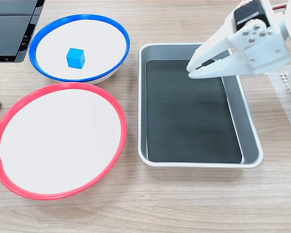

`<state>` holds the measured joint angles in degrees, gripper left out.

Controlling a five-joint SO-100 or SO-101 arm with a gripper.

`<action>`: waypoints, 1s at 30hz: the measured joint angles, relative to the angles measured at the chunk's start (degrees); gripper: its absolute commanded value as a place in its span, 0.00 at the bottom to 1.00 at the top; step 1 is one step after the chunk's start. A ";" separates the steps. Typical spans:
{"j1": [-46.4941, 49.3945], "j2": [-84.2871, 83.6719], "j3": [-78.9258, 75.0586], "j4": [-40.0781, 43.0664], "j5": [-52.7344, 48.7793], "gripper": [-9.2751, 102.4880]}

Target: Move a blue block from tray to blue dish

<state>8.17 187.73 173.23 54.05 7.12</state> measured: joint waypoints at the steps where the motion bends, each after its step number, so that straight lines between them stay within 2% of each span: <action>1: 0.00 1.14 0.00 1.41 0.09 0.08; 30: 0.00 1.49 0.00 3.08 0.44 0.08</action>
<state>8.17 189.23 173.23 57.13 7.56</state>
